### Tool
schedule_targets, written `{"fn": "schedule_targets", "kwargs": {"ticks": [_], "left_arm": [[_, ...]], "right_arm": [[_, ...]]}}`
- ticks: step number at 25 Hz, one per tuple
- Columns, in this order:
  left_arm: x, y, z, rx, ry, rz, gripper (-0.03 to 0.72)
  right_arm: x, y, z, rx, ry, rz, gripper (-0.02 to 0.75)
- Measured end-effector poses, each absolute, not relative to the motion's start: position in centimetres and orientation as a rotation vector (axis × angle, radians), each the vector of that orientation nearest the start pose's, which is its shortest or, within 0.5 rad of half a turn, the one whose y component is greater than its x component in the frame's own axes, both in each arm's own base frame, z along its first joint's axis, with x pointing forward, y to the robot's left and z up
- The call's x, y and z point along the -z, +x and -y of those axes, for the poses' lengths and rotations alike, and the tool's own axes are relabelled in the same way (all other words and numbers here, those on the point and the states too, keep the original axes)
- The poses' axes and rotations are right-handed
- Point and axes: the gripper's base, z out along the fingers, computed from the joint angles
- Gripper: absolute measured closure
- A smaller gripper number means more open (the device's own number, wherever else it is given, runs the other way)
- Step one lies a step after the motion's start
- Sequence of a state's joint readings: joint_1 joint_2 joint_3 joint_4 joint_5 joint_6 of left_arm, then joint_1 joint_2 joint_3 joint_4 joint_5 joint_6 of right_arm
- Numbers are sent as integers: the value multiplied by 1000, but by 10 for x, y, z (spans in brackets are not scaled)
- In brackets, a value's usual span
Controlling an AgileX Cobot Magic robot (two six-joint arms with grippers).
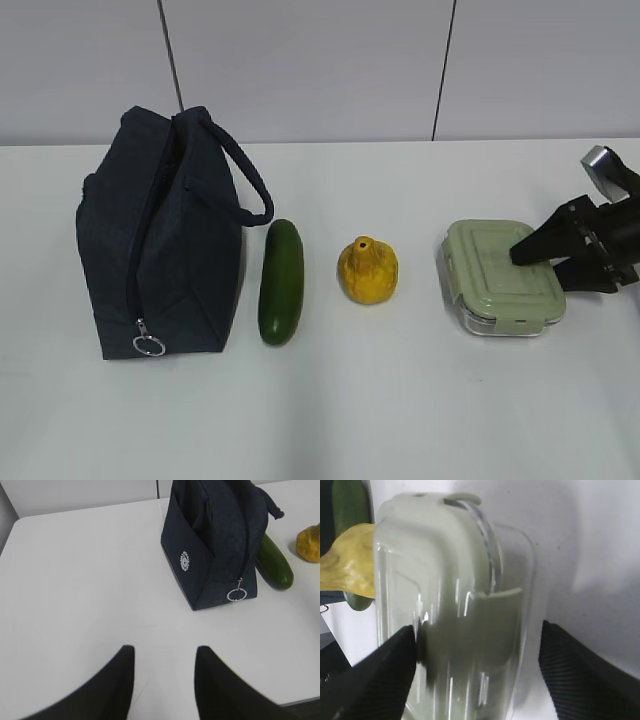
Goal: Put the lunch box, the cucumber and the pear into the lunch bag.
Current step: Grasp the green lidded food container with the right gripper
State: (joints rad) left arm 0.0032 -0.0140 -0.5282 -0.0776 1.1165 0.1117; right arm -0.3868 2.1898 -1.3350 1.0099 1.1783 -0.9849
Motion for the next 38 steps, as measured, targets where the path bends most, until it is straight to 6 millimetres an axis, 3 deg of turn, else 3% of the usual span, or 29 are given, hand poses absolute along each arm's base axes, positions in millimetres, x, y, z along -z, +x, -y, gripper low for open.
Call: {"fn": "schedule_targets", "kwargs": {"ticks": [9,21,30,38], "left_arm": [[-281,-13,6,22,120,-2052,447],[-281,-13,6,22,120,-2052,447],[-281,-13,6,22,120,-2052,447],[-281,-13,6,22,120,-2052,447]], "right_arm": [[-116,389,57,-1222,-83,-2616,146],[-116,389,56,-1222,-89,-2616,151],[-117,388,54,-1250,-95,-2612,307],[-118,388,54,-1259,-84,-2603,346]]}}
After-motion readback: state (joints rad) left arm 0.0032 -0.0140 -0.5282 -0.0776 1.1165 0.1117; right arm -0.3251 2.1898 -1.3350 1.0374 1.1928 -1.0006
